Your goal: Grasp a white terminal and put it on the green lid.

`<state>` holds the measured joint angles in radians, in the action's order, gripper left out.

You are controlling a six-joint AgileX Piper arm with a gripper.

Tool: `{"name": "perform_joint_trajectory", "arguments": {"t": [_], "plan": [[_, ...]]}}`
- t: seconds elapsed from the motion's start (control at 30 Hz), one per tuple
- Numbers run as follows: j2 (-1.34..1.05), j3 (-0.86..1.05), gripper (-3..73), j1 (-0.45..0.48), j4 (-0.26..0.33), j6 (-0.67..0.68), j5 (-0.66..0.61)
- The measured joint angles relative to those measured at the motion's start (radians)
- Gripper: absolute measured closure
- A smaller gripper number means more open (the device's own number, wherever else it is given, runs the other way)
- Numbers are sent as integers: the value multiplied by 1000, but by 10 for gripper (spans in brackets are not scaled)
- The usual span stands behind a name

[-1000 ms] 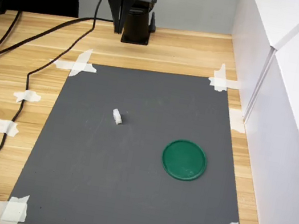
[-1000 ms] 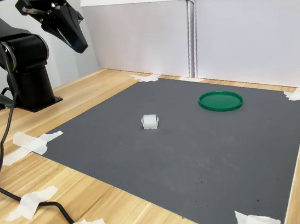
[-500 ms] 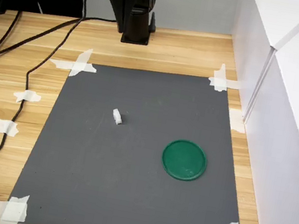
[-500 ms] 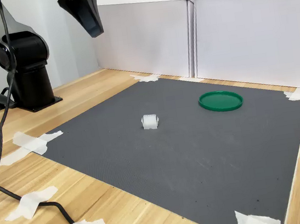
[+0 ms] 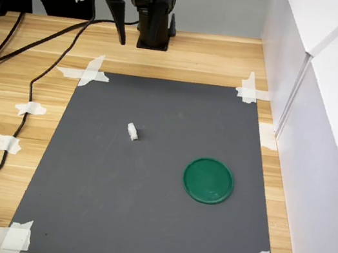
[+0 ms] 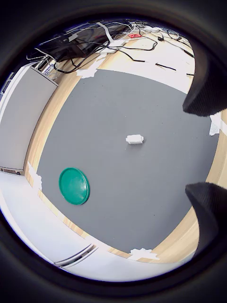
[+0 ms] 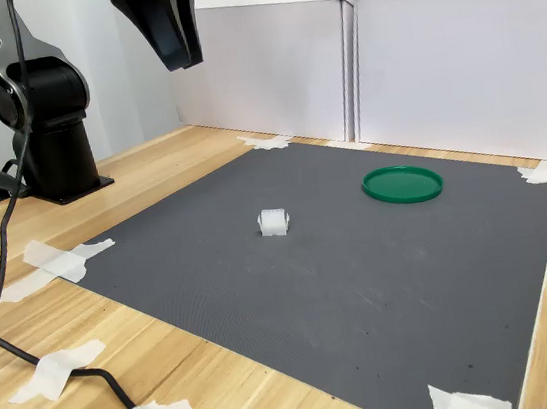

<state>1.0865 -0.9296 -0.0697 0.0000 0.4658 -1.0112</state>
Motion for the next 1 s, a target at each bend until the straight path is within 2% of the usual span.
{"name": "perform_joint_trajectory", "arguments": {"t": [0.1,0.23,0.53,0.7,1.0], "plan": [[37,-10,-5,0,0,0,-1],[93,-82,-19,0,0,18,-16],[257,-284,-17,0,22,113,-106],[316,-303,-1,54,69,192,-105],[408,-304,31,87,75,229,-101]]}}
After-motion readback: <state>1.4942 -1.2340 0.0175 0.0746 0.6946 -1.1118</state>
